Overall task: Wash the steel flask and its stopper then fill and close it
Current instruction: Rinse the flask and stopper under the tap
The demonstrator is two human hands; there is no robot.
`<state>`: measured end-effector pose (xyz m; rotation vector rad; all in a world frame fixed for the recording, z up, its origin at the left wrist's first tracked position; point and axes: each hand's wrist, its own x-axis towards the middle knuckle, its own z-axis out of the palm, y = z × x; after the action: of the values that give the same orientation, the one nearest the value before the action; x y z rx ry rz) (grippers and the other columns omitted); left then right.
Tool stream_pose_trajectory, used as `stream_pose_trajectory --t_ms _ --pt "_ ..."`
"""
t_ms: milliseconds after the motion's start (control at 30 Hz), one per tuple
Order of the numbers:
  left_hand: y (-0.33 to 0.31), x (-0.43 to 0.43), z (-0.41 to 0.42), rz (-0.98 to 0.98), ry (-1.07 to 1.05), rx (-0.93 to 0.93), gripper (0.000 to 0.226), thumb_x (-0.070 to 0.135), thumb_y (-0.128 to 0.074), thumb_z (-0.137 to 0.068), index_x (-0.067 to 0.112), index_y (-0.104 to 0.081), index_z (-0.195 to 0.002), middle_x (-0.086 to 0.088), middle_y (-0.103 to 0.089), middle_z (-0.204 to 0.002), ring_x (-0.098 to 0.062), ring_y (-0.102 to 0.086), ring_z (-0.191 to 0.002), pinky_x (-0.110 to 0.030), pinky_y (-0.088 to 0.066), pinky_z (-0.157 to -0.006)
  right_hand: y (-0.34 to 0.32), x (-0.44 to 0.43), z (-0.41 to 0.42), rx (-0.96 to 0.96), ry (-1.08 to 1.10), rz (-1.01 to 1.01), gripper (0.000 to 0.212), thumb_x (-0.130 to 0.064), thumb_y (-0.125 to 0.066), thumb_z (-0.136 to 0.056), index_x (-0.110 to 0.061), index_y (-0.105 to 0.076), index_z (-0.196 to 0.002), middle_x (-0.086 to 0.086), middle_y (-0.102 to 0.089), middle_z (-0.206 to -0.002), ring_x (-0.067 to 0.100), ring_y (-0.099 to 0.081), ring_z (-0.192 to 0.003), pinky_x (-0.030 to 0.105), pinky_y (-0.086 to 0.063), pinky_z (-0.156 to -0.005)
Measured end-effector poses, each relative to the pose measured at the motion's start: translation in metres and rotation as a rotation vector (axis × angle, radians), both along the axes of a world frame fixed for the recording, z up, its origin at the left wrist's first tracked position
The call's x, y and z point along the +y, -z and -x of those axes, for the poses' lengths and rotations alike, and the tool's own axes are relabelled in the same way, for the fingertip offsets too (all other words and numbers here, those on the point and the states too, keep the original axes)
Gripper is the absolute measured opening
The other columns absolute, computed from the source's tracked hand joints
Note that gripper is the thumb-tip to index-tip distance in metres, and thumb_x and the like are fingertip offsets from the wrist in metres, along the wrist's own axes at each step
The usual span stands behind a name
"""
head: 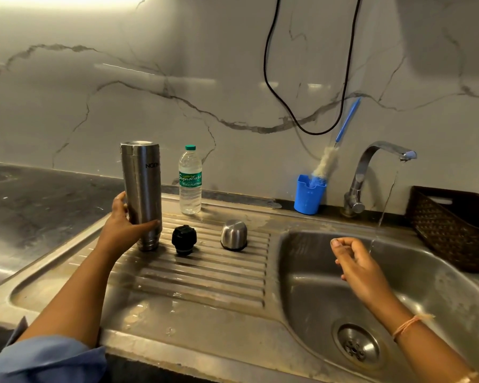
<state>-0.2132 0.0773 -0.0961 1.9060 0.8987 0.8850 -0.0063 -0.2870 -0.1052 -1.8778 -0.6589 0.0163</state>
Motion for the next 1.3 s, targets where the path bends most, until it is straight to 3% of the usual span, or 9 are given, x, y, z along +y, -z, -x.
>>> stream_pose_trajectory --t_ms 300,400,500,567,633,733,900,1167,1300 --pt "0.004 0.002 0.002 -0.127 -0.104 -0.091 0.104 0.022 -0.08 -0.073 0.029 -0.007 -0.148 -0.019 -0.024 -0.149 -0.038 -0.032 -0.133 -0.057 -0.033 -0.106 -0.003 -0.004 -0.007 0.022 0.036 -0.008 0.011 -0.037 -0.045 -0.095 -0.032 -0.05 -0.087 -0.003 -0.056 -0.088 0.014 -0.053 -0.081 0.038 -0.046 -0.076" --pt "-0.002 -0.012 0.006 -0.44 -0.267 -0.356 0.069 0.029 -0.069 -0.081 0.026 -0.027 -0.136 -0.015 -0.046 -0.122 -0.032 -0.048 -0.112 -0.045 -0.046 -0.09 -0.003 -0.008 -0.014 0.039 0.069 0.004 0.017 -0.036 -0.043 -0.096 -0.023 -0.053 -0.092 0.001 -0.054 -0.083 0.016 -0.051 -0.078 0.04 -0.047 -0.077" --pt "-0.013 -0.042 0.003 -0.616 -0.279 -0.497 0.052 0.008 -0.059 -0.085 0.037 -0.033 -0.12 -0.009 -0.049 -0.1 -0.024 -0.053 -0.088 -0.026 -0.047 -0.074 -0.003 -0.013 -0.024 0.051 0.103 0.023 0.023 -0.037 -0.043 -0.096 -0.016 -0.054 -0.099 0.004 -0.055 -0.088 0.019 -0.052 -0.084 0.041 -0.046 -0.079" --pt "-0.014 -0.062 -0.005 -0.697 -0.14 -0.36 0.037 -0.003 -0.057 -0.086 0.019 -0.049 -0.115 -0.013 -0.053 -0.094 -0.025 -0.056 -0.078 -0.013 -0.045 -0.067 -0.002 -0.017 -0.03 0.047 0.119 0.028 0.024 -0.036 -0.044 -0.096 -0.015 -0.054 -0.101 0.005 -0.057 -0.091 0.021 -0.054 -0.087 0.042 -0.046 -0.081" --pt "-0.012 -0.075 -0.016 -0.712 0.018 -0.085 0.029 0.002 -0.059 -0.086 0.005 -0.054 -0.114 -0.013 -0.057 -0.104 -0.026 -0.059 -0.085 -0.016 -0.048 -0.074 -0.001 -0.021 -0.034 0.04 0.13 0.028 0.024 -0.035 -0.044 -0.096 -0.014 -0.053 -0.101 0.006 -0.057 -0.09 0.021 -0.054 -0.086 0.042 -0.046 -0.08" --pt "-0.003 -0.079 -0.032 -0.642 0.172 0.352 0.043 0.018 -0.059 -0.088 0.02 -0.048 -0.13 -0.002 -0.044 -0.137 -0.021 -0.048 -0.12 -0.035 -0.042 -0.098 0.0 -0.027 -0.039 0.034 0.141 0.031 0.024 -0.034 -0.045 -0.096 -0.012 -0.053 -0.1 0.006 -0.057 -0.085 0.021 -0.053 -0.082 0.04 -0.045 -0.077" --pt "0.012 -0.075 -0.043 -0.623 0.188 0.701 0.068 0.032 -0.061 -0.088 0.027 -0.026 -0.146 -0.002 -0.025 -0.153 -0.023 -0.029 -0.138 -0.04 -0.034 -0.109 0.002 -0.039 -0.048 0.017 0.152 0.038 0.023 -0.036 -0.044 -0.096 -0.015 -0.052 -0.098 0.005 -0.058 -0.081 0.021 -0.054 -0.076 0.037 -0.044 -0.071" --pt "-0.003 -0.107 -0.05 -0.613 -0.045 0.845 0.06 0.031 -0.068 -0.082 0.027 -0.037 -0.133 -0.006 -0.039 -0.133 -0.029 -0.049 -0.115 -0.039 -0.05 -0.087 -0.001 -0.058 -0.059 0.001 0.179 0.011 0.024 -0.037 -0.044 -0.096 -0.015 -0.054 -0.098 0.001 -0.058 -0.08 0.014 -0.053 -0.07 0.029 -0.042 -0.062" --pt "-0.028 -0.171 -0.072 -0.633 0.058 0.701 0.055 0.044 -0.066 -0.08 0.028 -0.038 -0.124 -0.005 -0.048 -0.123 -0.027 -0.054 -0.107 -0.037 -0.047 -0.079 -0.001 -0.067 -0.07 0.013 0.203 0.006 0.024 -0.037 -0.045 -0.096 -0.015 -0.054 -0.097 -0.004 -0.056 -0.078 0.014 -0.053 -0.073 0.028 -0.041 -0.063"
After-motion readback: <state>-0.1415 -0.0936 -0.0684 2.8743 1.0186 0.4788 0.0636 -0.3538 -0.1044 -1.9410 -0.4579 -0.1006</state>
